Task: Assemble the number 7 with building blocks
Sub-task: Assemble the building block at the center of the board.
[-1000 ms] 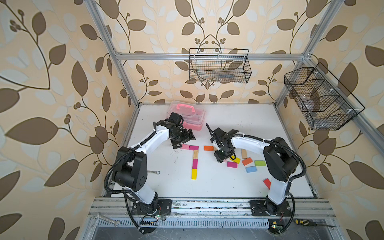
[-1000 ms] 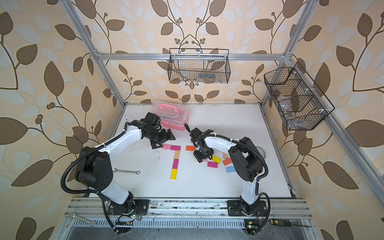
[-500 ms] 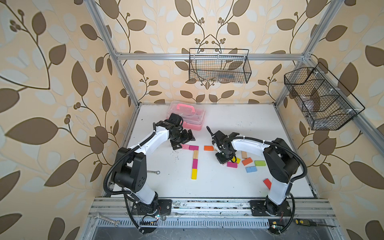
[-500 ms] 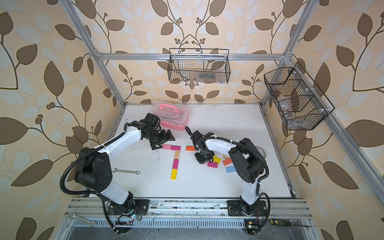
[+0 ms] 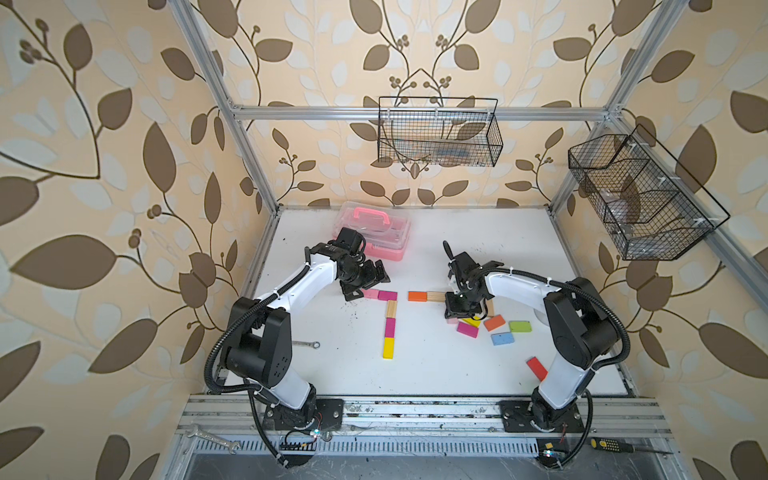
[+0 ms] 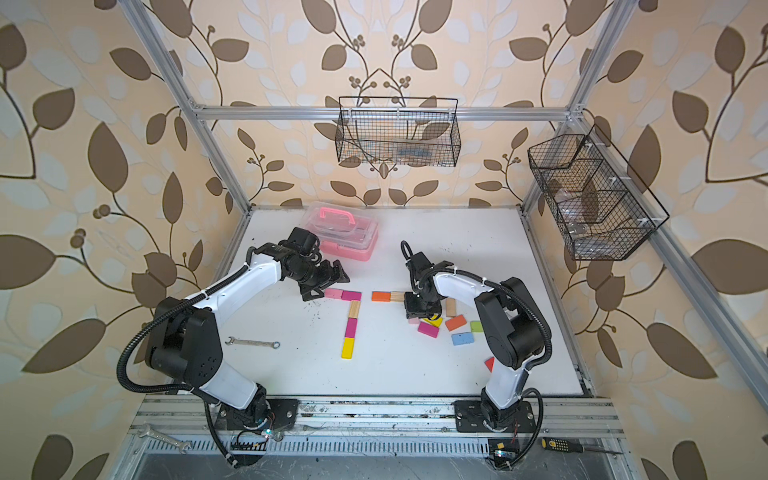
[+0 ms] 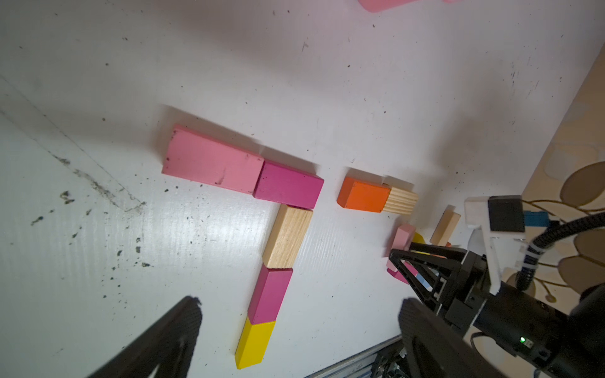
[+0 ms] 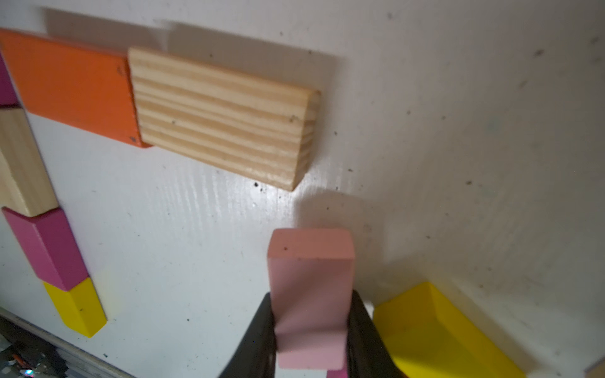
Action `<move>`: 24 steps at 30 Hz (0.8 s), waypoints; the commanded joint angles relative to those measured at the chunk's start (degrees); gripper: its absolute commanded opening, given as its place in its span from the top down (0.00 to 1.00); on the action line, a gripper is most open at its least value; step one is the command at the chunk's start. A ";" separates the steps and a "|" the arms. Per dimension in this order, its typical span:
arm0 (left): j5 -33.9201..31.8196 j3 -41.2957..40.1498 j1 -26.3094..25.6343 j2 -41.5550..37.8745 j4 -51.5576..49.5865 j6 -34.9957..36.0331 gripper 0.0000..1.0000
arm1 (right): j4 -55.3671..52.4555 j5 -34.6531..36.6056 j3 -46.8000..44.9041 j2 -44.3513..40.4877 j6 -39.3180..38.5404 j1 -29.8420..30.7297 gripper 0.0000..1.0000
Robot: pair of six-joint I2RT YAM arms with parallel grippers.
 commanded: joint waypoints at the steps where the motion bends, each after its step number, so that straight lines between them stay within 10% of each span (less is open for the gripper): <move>1: 0.02 -0.55 -0.08 -2.53 0.39 -0.44 0.03 | 0.60 -2.84 0.27 0.45 1.72 0.44 0.82; 18: -0.20 0.38 -0.08 -2.39 -1.17 0.53 0.03 | 0.82 -1.09 2.98 4.53 2.34 -0.06 0.81; 24: -0.07 0.71 -0.08 -2.12 -1.28 0.74 0.03 | 0.21 -0.91 3.81 5.13 2.25 0.00 0.65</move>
